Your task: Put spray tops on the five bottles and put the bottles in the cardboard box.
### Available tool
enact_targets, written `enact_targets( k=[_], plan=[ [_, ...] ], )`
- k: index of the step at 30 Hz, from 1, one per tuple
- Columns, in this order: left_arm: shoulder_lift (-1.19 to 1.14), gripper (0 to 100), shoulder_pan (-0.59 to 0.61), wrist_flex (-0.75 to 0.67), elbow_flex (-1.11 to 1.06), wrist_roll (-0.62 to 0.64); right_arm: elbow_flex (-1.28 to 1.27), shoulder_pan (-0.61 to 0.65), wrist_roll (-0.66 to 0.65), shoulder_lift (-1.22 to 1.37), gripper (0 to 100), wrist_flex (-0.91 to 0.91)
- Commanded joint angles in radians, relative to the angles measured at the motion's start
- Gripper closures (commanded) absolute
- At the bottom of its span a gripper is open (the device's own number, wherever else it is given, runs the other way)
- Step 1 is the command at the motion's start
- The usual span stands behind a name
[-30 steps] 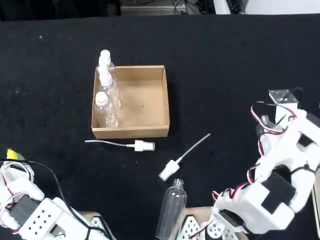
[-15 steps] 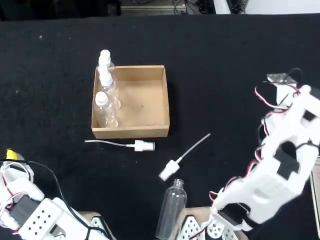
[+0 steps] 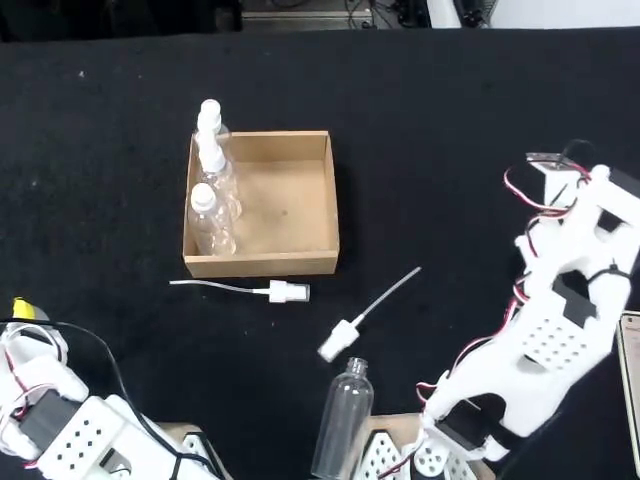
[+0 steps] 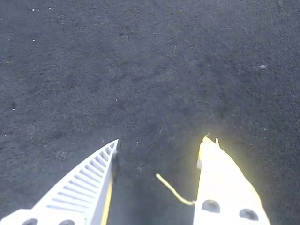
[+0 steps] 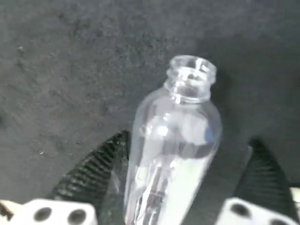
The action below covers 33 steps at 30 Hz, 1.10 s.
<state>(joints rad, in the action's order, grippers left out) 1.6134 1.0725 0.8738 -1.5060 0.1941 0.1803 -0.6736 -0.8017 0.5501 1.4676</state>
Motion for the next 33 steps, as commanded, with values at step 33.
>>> enact_targets(
  k=[33],
  plan=[
    [0.008, 75, 0.012, -0.023, 0.019, 0.003, 0.114, 0.060, -0.496, -0.041, 59.9, 0.009]
  ],
)
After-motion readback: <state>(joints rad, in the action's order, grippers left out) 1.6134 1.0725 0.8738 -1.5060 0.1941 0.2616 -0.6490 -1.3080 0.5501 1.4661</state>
